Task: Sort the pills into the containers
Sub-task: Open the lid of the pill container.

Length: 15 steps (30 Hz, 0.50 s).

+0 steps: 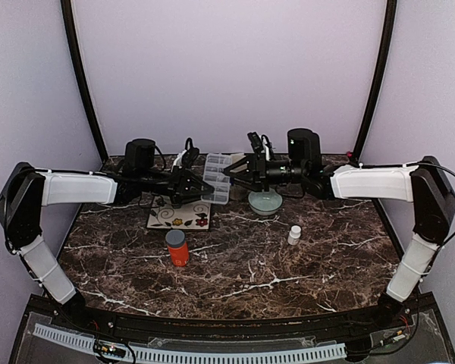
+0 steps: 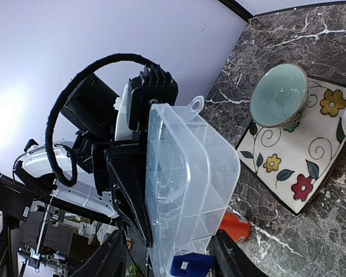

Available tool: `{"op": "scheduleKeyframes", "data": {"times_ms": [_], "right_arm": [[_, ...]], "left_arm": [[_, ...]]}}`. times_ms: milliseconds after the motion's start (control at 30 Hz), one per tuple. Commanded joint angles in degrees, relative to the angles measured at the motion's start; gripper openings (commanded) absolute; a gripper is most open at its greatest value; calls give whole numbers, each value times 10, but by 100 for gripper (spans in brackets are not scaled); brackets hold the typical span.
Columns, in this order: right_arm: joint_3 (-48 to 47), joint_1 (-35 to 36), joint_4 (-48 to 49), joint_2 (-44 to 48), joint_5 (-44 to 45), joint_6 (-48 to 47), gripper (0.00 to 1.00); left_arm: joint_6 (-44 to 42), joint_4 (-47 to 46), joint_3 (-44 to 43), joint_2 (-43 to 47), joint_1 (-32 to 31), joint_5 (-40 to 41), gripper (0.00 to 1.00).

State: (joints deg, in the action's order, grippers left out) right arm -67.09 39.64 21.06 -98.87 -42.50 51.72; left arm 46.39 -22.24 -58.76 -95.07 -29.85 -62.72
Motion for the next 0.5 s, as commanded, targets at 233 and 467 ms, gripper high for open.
{"op": "scheduleKeyframes", "data": {"times_ms": [233,467], "right_arm": [[-4,3,26,1,-10,8,36],[6,3,16,16,-4,4,29]], "left_arm": [[-2,-14,-13,-4,2,-4,0],[-10,-2,-14,-1,1,8,0]]}}
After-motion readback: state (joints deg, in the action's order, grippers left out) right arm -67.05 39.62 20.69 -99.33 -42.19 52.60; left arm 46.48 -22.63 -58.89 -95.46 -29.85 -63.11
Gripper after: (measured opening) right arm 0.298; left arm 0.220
